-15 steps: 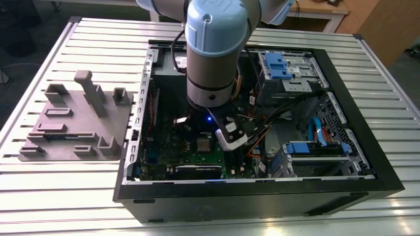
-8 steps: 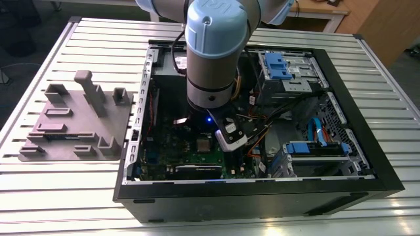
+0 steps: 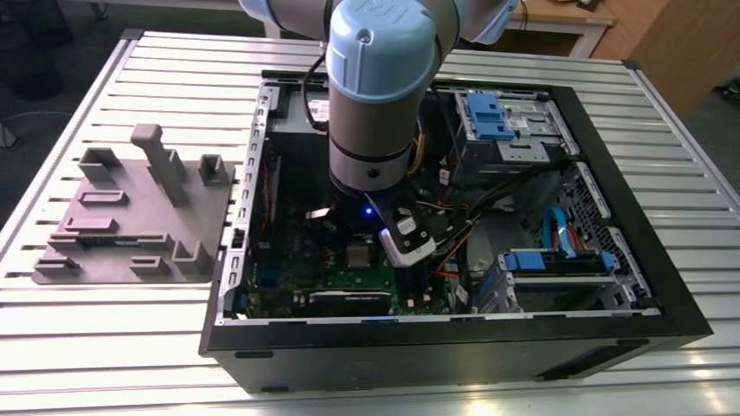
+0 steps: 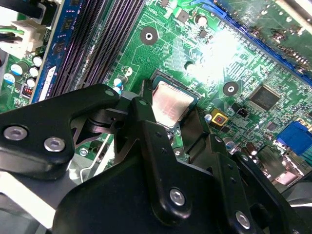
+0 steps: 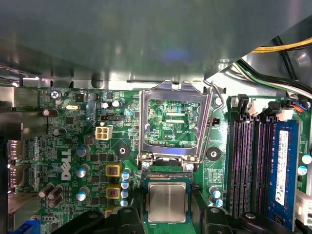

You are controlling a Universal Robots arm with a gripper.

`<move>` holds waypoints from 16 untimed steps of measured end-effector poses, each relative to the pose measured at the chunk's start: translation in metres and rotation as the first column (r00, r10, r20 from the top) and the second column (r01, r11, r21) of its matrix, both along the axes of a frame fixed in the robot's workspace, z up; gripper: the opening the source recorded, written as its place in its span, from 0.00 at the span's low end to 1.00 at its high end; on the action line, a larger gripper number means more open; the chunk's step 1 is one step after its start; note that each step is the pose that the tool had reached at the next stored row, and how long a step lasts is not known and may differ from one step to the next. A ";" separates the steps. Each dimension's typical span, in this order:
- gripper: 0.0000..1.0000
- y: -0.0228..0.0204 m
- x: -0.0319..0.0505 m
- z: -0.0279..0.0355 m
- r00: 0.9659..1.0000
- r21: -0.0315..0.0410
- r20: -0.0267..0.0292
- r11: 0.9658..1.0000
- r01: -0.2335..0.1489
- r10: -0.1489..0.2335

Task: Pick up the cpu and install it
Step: 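Place the cpu into insertion slot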

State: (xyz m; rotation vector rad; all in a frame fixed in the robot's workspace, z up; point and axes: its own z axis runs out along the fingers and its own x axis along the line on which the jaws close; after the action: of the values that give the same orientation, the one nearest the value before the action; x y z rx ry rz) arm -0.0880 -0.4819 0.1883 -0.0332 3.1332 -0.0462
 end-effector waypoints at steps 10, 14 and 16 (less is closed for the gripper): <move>0.47 0.0000 0.0000 -0.0002 1.000 0.000 0.000 1.000 0.000 0.000; 0.48 0.0001 0.0001 -0.0004 1.000 0.001 0.000 1.000 0.000 0.000; 0.54 0.0001 0.0001 -0.0005 1.000 0.001 0.000 1.000 0.000 0.000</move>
State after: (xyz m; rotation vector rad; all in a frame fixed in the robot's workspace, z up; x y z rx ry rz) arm -0.0880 -0.4818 0.1879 -0.0333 3.1329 -0.0454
